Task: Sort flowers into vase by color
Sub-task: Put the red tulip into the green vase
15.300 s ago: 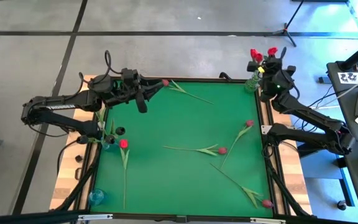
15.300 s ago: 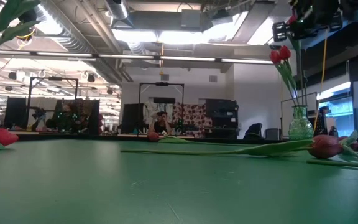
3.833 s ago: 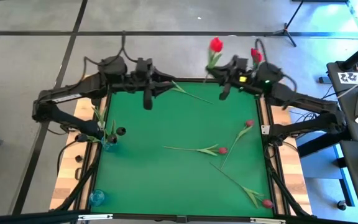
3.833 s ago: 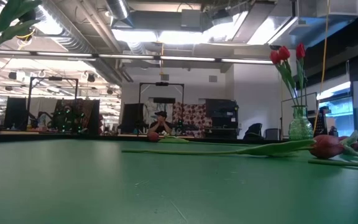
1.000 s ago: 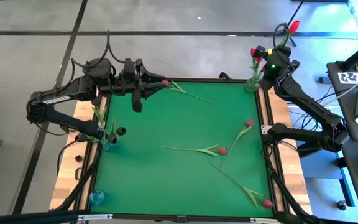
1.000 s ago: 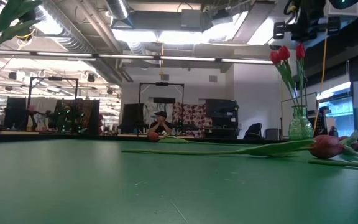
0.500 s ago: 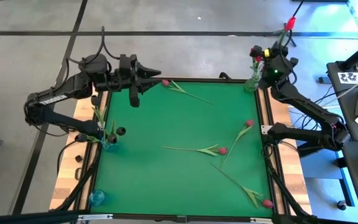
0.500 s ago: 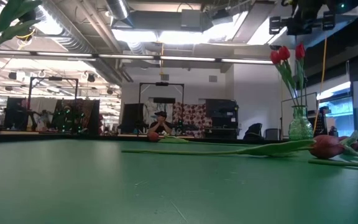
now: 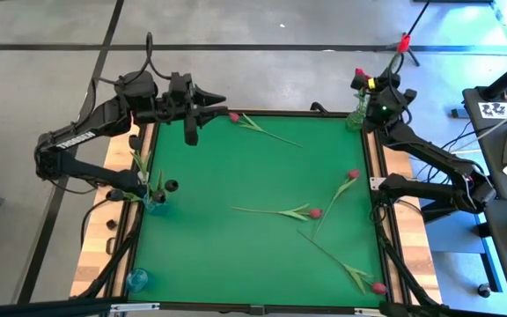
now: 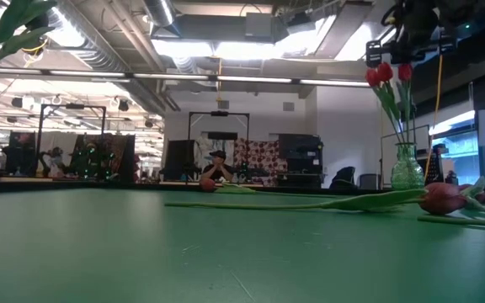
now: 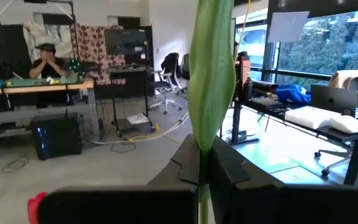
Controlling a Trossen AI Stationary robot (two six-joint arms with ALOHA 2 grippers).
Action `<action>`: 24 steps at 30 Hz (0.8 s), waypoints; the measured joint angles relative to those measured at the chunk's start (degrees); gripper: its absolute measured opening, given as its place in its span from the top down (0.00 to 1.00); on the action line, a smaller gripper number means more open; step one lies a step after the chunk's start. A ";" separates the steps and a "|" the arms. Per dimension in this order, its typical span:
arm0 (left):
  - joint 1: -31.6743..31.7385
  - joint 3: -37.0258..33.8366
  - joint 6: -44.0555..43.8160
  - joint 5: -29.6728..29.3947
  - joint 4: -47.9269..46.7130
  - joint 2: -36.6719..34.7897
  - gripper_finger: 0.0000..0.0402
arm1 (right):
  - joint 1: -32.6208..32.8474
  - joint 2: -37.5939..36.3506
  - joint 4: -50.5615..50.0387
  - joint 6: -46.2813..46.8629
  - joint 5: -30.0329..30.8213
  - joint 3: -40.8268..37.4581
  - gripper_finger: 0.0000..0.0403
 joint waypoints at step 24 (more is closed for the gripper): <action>-2.47 0.00 -2.25 -0.33 -1.85 0.00 0.64 | 0.00 -0.13 -8.55 13.92 0.00 -3.72 0.93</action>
